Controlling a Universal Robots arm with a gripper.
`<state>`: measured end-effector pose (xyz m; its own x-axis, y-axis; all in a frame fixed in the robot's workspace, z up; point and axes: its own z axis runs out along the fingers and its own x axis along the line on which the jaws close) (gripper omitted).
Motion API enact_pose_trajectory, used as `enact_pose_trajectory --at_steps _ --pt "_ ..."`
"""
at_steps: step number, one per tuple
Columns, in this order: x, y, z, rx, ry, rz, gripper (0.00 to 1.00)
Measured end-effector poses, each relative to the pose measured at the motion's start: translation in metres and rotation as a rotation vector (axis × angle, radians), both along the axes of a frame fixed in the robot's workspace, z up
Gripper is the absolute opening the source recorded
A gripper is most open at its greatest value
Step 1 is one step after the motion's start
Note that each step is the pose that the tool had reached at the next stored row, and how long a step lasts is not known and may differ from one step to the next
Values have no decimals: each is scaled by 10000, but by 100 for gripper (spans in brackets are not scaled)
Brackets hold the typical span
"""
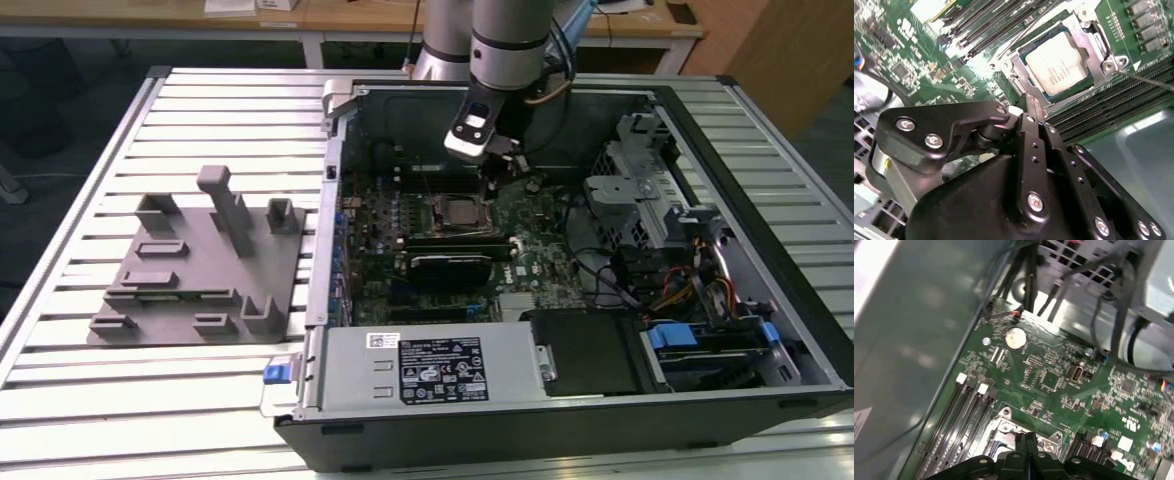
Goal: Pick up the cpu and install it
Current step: 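Close the cpu cover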
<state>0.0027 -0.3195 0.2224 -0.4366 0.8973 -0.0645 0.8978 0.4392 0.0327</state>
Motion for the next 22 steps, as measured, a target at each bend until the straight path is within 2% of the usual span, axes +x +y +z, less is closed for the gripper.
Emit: enact_pose_trajectory --at_steps 9,10,22 --pt "0 0 -8 -56 0 1639 11" --pt "0 0 -10 -76 1 2083 11" --pt "0 0 -19 -131 -2 4212 11"
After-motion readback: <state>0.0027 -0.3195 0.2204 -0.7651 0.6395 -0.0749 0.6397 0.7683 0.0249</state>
